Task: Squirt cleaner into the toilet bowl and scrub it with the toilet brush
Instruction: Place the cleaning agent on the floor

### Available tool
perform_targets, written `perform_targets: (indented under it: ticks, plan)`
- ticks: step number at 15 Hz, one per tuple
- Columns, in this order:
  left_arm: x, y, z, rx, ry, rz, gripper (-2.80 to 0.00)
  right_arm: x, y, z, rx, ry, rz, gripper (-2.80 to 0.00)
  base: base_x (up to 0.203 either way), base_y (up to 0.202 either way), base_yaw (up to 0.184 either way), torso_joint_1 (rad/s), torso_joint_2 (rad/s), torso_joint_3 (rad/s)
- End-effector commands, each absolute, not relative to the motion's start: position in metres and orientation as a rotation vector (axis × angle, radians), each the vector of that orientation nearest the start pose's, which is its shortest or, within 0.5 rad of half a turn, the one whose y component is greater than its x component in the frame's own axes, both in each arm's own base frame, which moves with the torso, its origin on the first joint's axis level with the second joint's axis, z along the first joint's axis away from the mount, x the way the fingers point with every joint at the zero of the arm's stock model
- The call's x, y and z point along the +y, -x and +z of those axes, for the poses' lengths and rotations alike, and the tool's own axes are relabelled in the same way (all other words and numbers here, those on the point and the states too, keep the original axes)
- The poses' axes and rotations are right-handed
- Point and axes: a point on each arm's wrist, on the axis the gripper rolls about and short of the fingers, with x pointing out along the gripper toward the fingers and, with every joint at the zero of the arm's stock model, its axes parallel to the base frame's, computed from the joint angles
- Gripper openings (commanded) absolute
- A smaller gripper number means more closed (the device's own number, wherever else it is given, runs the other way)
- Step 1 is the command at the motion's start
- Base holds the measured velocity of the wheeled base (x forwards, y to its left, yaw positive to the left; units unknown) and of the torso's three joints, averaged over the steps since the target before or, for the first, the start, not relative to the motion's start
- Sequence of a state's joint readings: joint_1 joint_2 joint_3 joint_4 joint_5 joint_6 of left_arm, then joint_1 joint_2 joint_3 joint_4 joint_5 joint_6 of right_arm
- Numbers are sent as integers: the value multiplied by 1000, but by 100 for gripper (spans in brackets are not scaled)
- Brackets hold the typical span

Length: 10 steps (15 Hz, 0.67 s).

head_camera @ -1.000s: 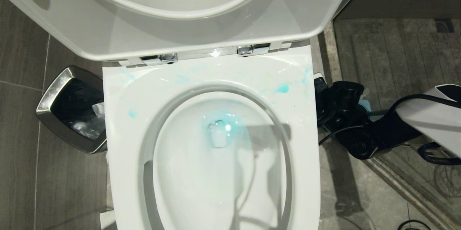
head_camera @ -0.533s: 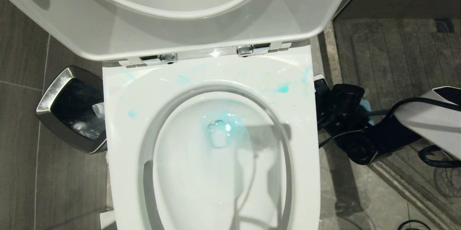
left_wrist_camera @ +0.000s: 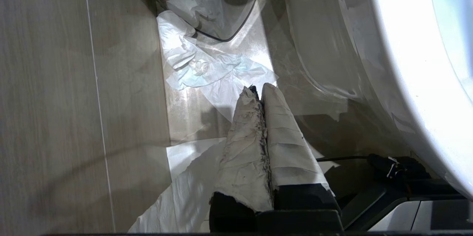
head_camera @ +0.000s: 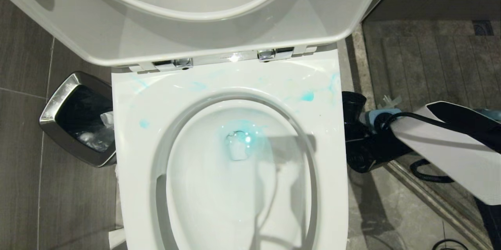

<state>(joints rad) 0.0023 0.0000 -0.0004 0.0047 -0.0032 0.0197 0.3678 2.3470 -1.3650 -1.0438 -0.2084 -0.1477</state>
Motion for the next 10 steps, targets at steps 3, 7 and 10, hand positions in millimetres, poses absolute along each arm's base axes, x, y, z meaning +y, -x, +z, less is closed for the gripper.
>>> perform_targets:
  ticks: [3, 7, 10]
  plan:
    - [0, 23, 75, 6, -21, 0, -280, 169, -456, 103, -123, 202, 78, 0, 0, 0, 0, 0, 0, 0]
    - [0, 23, 75, 5, -20, -1, -280, 162, -457, 111, -173, 226, 40, 0, 0, 0, 0, 0, 0, 0]
    - [0, 23, 75, 6, -20, 0, -280, 155, -455, 115, -172, 241, 14, 0, 0, 0, 0, 0, 0, 0]
